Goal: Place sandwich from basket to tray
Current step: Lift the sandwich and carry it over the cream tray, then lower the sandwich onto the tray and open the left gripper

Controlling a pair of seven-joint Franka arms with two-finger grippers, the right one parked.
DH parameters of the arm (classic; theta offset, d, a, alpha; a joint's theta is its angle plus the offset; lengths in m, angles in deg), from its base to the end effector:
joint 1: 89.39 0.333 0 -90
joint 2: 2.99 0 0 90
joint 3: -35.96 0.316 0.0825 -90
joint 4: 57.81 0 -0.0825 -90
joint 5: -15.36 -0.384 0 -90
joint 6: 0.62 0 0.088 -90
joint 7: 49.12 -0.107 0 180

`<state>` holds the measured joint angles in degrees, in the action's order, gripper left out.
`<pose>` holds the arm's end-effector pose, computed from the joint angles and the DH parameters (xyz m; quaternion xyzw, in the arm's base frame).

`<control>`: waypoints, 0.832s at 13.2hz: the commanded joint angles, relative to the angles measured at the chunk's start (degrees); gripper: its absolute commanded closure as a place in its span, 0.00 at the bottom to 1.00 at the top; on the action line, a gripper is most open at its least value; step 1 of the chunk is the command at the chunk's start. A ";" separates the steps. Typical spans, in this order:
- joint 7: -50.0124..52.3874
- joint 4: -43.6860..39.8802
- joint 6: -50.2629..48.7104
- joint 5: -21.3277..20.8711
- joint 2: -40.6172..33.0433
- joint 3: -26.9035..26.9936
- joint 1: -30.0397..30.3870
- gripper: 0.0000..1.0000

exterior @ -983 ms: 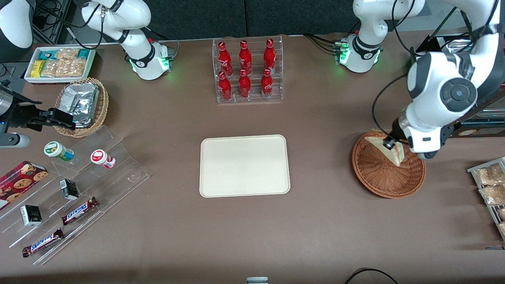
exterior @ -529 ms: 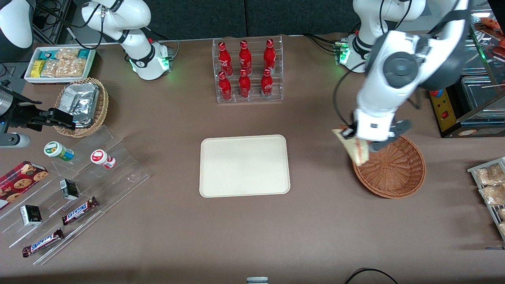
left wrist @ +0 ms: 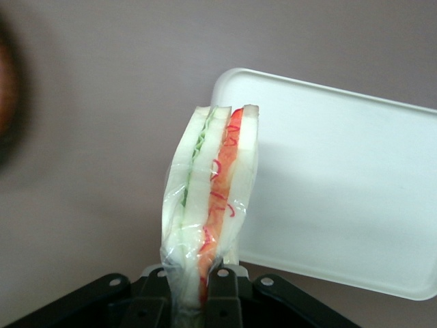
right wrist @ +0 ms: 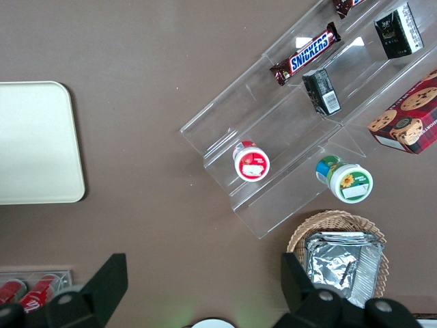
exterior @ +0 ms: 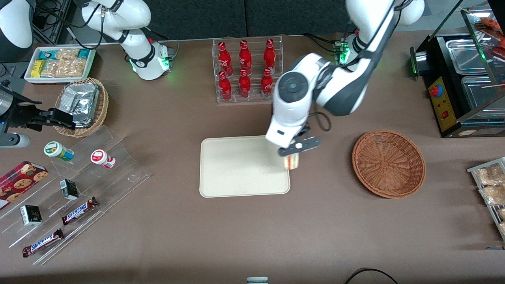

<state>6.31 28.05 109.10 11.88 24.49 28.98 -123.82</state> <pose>0.5249 -0.4405 0.3884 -0.9927 -0.1169 0.0197 0.0223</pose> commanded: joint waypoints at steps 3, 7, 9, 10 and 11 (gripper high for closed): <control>-2.09 -3.33 10.22 -0.39 9.24 1.01 -4.06 0.99; -4.81 -3.16 13.32 -0.39 11.89 1.01 -5.56 0.99; -4.55 -3.42 13.76 -0.48 13.47 1.09 -7.23 0.99; -4.46 -3.33 15.15 -0.48 14.00 1.09 -7.23 0.98; -4.46 -3.07 16.12 -0.56 14.18 1.09 -7.41 0.98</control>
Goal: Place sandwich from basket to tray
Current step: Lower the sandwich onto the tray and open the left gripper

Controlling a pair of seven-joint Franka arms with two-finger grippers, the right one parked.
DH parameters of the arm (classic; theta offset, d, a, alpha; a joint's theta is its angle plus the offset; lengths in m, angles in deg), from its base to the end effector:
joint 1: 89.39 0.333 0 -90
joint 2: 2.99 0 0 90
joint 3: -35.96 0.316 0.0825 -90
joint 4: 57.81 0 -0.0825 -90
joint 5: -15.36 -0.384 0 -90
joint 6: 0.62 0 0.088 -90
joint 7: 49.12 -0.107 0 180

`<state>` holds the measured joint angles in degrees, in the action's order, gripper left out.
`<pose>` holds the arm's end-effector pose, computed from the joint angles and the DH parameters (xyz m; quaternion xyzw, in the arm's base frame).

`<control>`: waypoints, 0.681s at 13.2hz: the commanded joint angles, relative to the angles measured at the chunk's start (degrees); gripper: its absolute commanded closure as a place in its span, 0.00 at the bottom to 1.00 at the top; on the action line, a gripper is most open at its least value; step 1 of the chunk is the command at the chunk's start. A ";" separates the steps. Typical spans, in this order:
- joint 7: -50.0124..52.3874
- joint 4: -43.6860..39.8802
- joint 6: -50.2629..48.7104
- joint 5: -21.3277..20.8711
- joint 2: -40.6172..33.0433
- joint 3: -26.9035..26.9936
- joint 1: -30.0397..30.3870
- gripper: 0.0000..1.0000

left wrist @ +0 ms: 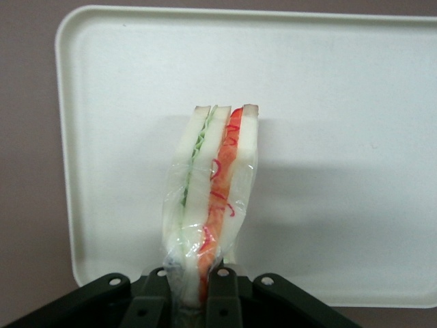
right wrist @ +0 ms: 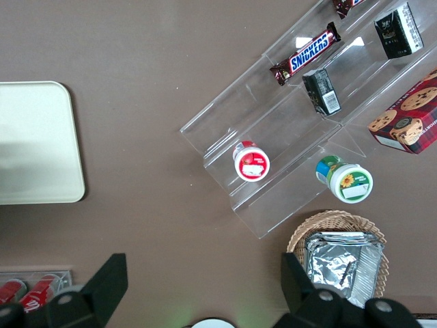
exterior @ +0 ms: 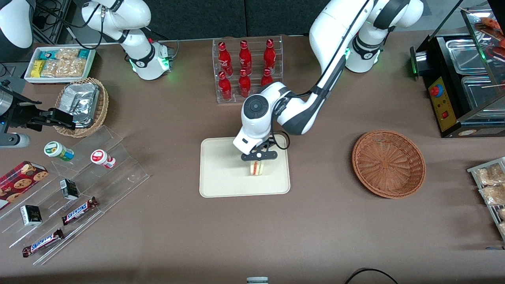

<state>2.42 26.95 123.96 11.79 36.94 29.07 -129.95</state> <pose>0.4973 -0.5163 0.2671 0.9994 0.0320 -0.0087 0.0096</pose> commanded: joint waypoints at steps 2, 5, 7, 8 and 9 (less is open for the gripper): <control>-0.40 -2.14 1.54 -0.56 2.86 1.00 -1.54 0.98; 0.13 -2.32 2.24 -0.56 3.83 1.09 -1.63 0.97; 1.89 -2.32 2.77 -1.09 4.45 1.18 -2.07 0.96; 2.06 -2.32 2.77 -1.87 4.62 1.27 -2.07 0.93; 2.07 -2.32 2.77 -1.88 4.63 1.27 -2.07 0.84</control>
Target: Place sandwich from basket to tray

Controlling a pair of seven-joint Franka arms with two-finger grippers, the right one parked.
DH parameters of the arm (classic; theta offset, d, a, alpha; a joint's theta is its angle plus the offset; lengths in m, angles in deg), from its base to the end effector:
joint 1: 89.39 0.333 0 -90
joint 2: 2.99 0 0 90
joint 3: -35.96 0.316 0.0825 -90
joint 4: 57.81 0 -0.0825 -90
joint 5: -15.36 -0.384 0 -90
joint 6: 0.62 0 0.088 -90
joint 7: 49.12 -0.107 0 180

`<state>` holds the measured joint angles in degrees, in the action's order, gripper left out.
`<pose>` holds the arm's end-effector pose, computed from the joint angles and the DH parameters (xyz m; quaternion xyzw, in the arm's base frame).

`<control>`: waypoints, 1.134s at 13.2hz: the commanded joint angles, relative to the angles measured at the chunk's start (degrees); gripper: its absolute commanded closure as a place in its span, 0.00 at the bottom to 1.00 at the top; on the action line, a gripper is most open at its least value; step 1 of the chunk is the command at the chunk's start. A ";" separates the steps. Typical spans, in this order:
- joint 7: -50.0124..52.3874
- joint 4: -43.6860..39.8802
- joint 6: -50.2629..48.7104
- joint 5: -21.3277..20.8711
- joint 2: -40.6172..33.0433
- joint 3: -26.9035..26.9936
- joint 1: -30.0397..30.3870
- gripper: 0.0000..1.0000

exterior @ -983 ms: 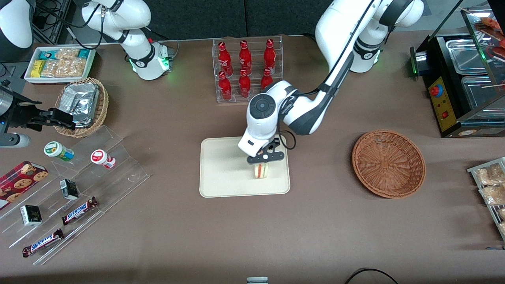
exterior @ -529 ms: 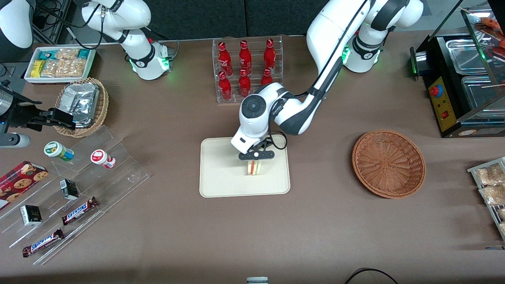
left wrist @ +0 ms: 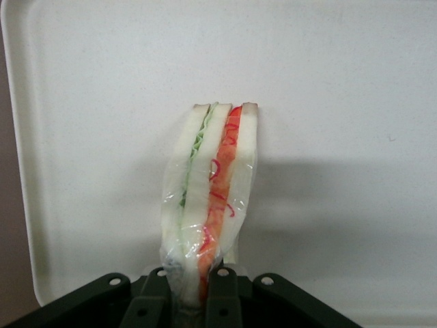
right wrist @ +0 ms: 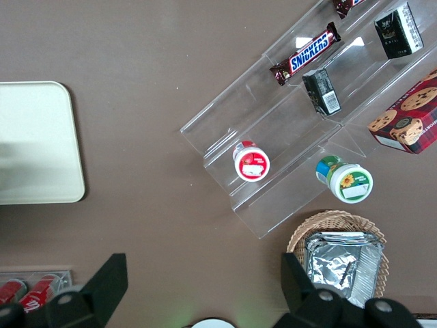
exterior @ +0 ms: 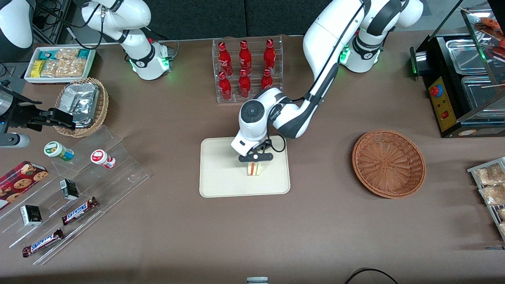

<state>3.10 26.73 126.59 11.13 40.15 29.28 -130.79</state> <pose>0.4922 -0.5229 0.2327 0.9995 0.0293 -0.0089 0.0057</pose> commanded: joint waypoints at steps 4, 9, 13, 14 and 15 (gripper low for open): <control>1.30 -2.36 -0.29 -1.13 0.54 1.05 -1.15 0.00; 1.48 -2.62 -6.79 -0.43 -7.70 1.23 -0.53 0.00; 4.90 -2.71 -16.43 -0.95 -18.60 1.93 0.26 0.00; 4.73 -2.71 -19.95 -1.22 -20.97 3.24 0.26 0.00; 3.95 -2.71 -22.68 -1.22 -23.61 5.08 0.26 0.00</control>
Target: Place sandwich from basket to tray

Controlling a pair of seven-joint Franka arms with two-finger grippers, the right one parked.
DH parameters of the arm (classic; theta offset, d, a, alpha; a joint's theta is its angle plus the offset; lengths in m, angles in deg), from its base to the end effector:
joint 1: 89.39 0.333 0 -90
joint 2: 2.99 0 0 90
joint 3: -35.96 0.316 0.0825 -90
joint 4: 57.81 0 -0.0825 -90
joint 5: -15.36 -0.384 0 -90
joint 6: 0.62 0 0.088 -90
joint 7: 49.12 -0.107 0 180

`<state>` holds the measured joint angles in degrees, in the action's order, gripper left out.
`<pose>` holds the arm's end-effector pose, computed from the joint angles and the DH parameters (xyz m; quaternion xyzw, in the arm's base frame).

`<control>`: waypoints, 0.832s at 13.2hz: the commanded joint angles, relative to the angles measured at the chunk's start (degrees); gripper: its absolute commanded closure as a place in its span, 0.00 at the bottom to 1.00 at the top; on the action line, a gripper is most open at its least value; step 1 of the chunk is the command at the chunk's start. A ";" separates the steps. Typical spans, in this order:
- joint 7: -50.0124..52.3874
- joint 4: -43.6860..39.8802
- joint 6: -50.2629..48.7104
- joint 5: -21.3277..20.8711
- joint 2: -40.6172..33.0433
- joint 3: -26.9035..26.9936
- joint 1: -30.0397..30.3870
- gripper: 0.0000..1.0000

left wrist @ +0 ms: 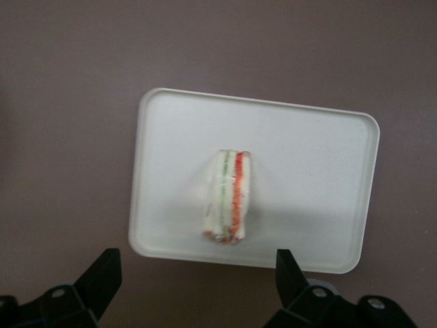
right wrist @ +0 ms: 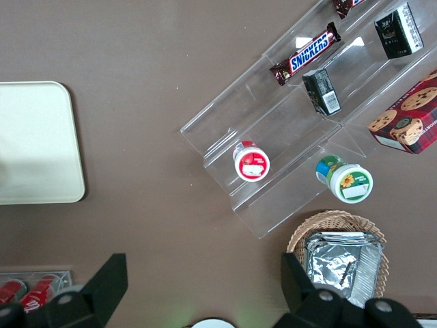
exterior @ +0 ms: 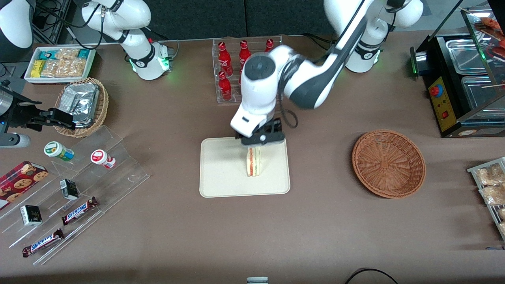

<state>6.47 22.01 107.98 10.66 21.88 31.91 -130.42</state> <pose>0.5011 -0.4819 0.4673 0.9956 0.0836 0.0410 0.0110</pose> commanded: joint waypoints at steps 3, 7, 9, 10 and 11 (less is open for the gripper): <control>-0.22 2.09 -11.20 -0.74 -12.02 7.11 -0.11 0.00; -14.69 2.53 -22.01 0.31 -20.28 15.28 -0.11 0.00; -20.32 3.23 -25.00 0.40 -23.98 19.85 -0.10 0.00; -23.22 3.41 -26.58 0.40 -25.65 21.87 -0.11 0.00; -26.12 3.50 -27.82 0.57 -26.80 23.80 -0.02 0.00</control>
<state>-15.10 22.94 81.70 10.60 -1.21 52.90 -129.99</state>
